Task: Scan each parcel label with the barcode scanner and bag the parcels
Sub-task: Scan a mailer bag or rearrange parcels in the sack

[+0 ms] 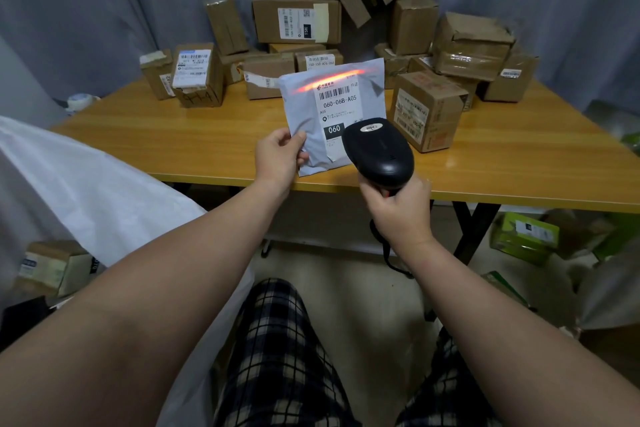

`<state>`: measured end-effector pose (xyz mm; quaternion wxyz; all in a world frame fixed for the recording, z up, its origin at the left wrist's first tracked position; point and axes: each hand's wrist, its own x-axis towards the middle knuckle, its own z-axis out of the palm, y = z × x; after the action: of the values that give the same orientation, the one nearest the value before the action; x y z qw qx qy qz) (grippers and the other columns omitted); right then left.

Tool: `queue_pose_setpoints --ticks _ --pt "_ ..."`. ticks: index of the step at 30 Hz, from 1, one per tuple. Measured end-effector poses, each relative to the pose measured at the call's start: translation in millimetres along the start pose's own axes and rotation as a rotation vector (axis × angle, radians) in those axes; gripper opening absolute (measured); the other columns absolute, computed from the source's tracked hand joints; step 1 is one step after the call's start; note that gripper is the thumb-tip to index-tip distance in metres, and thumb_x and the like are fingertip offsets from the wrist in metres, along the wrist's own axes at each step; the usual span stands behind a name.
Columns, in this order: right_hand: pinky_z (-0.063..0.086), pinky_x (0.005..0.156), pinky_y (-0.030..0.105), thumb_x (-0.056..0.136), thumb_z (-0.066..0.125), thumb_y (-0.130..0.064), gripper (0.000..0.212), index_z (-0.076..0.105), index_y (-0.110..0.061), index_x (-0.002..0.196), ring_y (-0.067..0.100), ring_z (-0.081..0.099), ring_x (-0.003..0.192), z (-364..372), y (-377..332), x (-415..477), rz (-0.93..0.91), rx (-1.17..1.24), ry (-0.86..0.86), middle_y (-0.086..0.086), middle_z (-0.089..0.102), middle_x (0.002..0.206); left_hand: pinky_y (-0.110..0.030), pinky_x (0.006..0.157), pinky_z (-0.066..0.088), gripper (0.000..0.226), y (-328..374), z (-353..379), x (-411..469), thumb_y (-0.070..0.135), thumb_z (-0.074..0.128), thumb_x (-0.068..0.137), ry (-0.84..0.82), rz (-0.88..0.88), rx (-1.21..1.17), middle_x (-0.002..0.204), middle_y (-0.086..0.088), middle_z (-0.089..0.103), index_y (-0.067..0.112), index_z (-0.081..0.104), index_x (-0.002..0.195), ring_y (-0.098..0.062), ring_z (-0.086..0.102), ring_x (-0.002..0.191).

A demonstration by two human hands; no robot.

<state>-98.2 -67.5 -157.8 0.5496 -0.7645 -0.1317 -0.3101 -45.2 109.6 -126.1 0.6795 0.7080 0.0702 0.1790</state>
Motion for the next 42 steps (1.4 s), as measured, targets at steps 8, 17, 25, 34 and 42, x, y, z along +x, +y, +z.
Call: queue_pose_setpoints --ticks 8,17,25,34,42 --pt "0.034 0.054 0.005 0.074 0.069 -0.038 0.025 0.052 -0.019 0.073 -0.001 0.052 0.052 -2 13 -12 0.017 -0.037 0.02 -0.018 0.044 0.053 -0.018 0.058 0.05 0.01 -1 2 -2 0.019 0.056 0.097 0.004 0.0 0.009 0.073 -0.002 0.059 0.014 0.064 0.096 -0.006 0.053 0.058" --pt "0.035 0.055 0.006 0.074 0.068 -0.039 0.025 0.053 -0.019 0.072 0.001 0.051 0.052 -2 14 -12 0.039 -0.05 -0.002 -0.019 0.046 0.055 -0.019 0.061 0.051 0.011 0 3 -5 0.02 0.055 0.098 0.008 -0.001 0.024 0.077 -0.003 0.061 0.013 0.064 0.1 -0.008 0.055 0.062" --pt "0.039 0.053 0.015 0.073 0.065 -0.046 0.029 0.051 -0.023 0.063 0.003 0.052 0.051 -1 2 -11 0.052 0.025 0.014 -0.017 0.049 0.047 -0.031 0.066 0.053 0.013 5 -7 -26 0.02 0.057 0.097 0.109 0.135 0.115 0.068 -0.001 0.061 0.013 0.06 0.086 -0.011 0.061 0.064" --pt "0.047 0.054 0.043 0.069 0.064 -0.053 0.05 0.056 -0.004 0.064 0.032 0.057 0.054 51 -51 -26 0.054 0.175 -0.156 0.008 0.054 0.05 -0.021 0.058 0.05 0.015 12 -91 -97 0.013 0.062 0.093 0.31 0.108 -0.014 0.059 -0.003 0.061 0.006 0.06 0.08 -0.008 0.06 0.055" --pt "0.038 0.06 0.026 0.067 0.071 -0.056 0.034 0.041 -0.042 0.062 0.002 0.047 0.056 140 -115 -64 0.037 0.238 -0.49 -0.025 0.051 0.049 -0.015 0.053 0.046 0.008 27 -220 -153 0.01 0.062 0.092 0.569 0.154 0.135 0.06 -0.005 0.059 0.003 0.063 0.088 -0.002 0.056 0.049"
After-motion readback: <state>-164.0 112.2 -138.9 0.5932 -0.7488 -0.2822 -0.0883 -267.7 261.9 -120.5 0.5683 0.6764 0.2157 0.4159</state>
